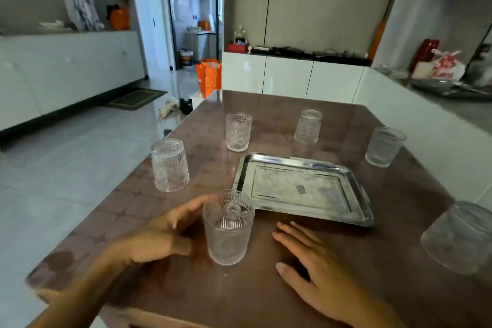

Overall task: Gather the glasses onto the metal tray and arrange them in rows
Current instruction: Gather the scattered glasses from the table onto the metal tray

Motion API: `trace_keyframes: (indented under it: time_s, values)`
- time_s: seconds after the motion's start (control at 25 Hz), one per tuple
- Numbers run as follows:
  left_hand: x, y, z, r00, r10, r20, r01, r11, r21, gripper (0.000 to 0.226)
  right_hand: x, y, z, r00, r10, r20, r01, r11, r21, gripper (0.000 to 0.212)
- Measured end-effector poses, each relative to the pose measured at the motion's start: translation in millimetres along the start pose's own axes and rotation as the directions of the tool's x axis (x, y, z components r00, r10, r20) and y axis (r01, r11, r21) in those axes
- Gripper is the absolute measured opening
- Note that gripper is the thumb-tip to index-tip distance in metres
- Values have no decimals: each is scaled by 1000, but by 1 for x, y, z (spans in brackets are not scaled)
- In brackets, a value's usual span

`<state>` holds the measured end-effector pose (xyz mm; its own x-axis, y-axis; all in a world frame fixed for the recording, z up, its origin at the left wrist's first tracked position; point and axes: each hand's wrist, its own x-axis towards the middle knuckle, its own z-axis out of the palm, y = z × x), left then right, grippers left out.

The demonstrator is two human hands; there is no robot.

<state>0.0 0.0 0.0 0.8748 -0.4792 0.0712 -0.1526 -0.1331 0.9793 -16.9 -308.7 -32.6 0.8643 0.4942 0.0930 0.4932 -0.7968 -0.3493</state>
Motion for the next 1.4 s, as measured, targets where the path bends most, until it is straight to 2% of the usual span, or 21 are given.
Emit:
trace_keyframes:
  time_s: [0.08, 0.16, 0.2, 0.24, 0.28, 0.32, 0.36, 0.44, 0.48, 0.56, 0.6, 0.68, 0.72, 0.76, 0.8, 0.88, 0.92, 1.0, 1.12, 1.24, 1.4]
  values:
    - [-5, -1, 7, 999, -9, 36, 5, 994, 108, 89, 1, -2, 0, 999, -6, 32, 5, 999, 40, 62]
    - [-2, 7, 27, 993, 27, -112, -4, 979, 204, 85, 2, -11, -4, 995, 97, 1, -95, 974, 203, 46]
    - [3, 13, 36, 981, 93, -169, -52, 971, 232, 82, 4, -17, -10, 979, 199, -43, -159, 879, 449, 35]
    - [8, 17, 44, 963, 156, -219, -105, 967, 231, 82, 7, -21, -15, 942, 336, -6, -228, 652, 723, 35]
    - [12, 22, 51, 945, 208, -254, -154, 964, 217, 84, 8, -26, -20, 920, 351, 173, -300, 347, 889, 50]
    - [15, 27, 58, 927, 268, -263, -217, 954, 207, 87, 9, -35, -27, 897, 279, 344, -378, 77, 923, 68]
    - [20, 34, 65, 915, 327, -237, -269, 931, 245, 89, 14, -40, -32, 879, 172, 444, -435, -91, 896, 78]
    - [35, 47, 70, 904, 420, -81, -351, 836, 421, 89, 25, -46, -40, 889, 95, 448, -422, -206, 883, 79]
    - [44, 49, 64, 915, 403, 16, -358, 793, 493, 90, 32, -47, -43, 897, 112, 428, -392, -248, 886, 75]
    - [59, 46, 40, 956, 271, 112, -289, 814, 504, 93, 48, -41, -44, 906, 187, 379, -311, -312, 898, 74]
    - [65, 40, 30, 976, 213, 52, -214, 868, 448, 86, 57, -33, -45, 909, 241, 341, -256, -323, 911, 79]
    - [79, 24, 24, 946, 149, -287, -56, 950, 309, 55, 79, -15, -50, 895, 392, 213, -99, -291, 952, 82]
    - [88, 13, 24, 894, 86, -440, 77, 937, 340, 45, 93, -8, -52, 873, 473, 119, -24, -204, 979, 78]
    - [99, 2, 27, 862, 34, -506, 228, 865, 448, 52, 107, -1, -54, 837, 547, -11, 34, -32, 999, 72]
    - [108, -10, 31, 864, -4, -504, 330, 760, 559, 67, 123, 6, -56, 799, 581, -158, 55, 191, 980, 67]
    - [121, -30, 35, 894, 0, -449, 356, 609, 709, 91, 150, 18, -52, 758, 519, -395, 8, 598, 801, 65]
    - [126, -35, 34, 894, 16, -448, 350, 600, 719, 95, 161, 24, -47, 764, 462, -451, -36, 728, 685, 67]
    - [130, -43, 29, 881, 58, -470, 339, 616, 711, 94, 178, 32, -30, 799, 343, -494, -104, 888, 448, 71]
    - [130, -47, 31, 863, 95, -495, 321, 654, 685, 83, 193, 38, -8, 834, 166, -526, -63, 976, 208, 76]
    - [133, -49, 31, 857, 107, -504, 297, 697, 653, 77, 203, 39, -2, 841, 112, -530, -29, 986, 164, 80]
    - [132, -51, 30, 865, 114, -488, 293, 676, 676, 79, 203, 39, 2, 836, 125, -534, -43, 986, 163, 88]
